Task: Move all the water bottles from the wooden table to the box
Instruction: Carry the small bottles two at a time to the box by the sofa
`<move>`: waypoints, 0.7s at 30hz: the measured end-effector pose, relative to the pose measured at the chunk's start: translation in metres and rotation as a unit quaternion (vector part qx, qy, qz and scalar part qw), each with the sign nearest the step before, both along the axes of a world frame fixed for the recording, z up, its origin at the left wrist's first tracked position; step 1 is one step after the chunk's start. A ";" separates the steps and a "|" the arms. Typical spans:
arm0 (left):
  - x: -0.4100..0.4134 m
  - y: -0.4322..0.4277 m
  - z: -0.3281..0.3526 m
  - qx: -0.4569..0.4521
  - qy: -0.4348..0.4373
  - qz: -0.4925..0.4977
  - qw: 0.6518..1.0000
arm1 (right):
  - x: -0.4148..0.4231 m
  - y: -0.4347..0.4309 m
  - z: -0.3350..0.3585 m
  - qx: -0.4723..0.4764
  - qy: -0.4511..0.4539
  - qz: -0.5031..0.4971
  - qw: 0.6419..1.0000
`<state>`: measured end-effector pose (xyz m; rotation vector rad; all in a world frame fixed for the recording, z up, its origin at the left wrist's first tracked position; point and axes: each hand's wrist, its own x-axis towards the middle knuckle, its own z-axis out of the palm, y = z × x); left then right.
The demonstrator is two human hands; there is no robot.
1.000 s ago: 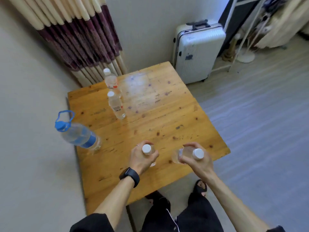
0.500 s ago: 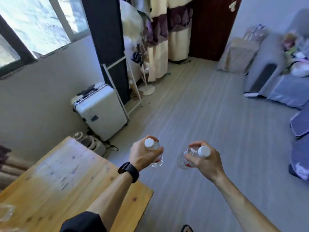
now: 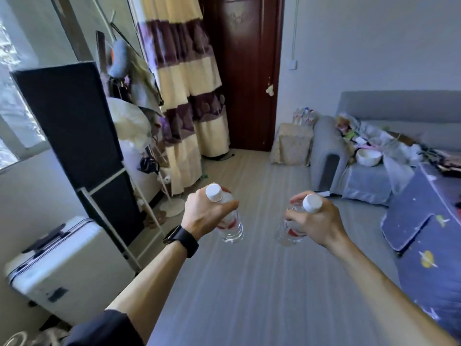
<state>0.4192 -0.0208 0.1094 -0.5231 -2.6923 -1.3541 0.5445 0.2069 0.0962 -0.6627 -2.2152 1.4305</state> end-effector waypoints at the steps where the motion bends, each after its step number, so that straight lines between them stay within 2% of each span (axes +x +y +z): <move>1: -0.020 0.012 0.004 -0.003 0.004 -0.008 1.000 | -0.017 0.015 0.004 0.009 0.001 -0.005 1.000; 8: -0.178 0.113 0.033 -0.098 0.026 -0.068 0.993 | -0.146 0.121 0.032 0.021 0.002 -0.034 0.999; 14: -0.310 0.225 0.067 -0.069 0.034 -0.102 0.992 | -0.253 0.220 0.054 0.001 0.035 -0.085 0.996; 21: -0.424 0.381 0.078 -0.060 0.044 -0.142 0.987 | -0.356 0.357 0.058 0.013 0.053 -0.098 0.994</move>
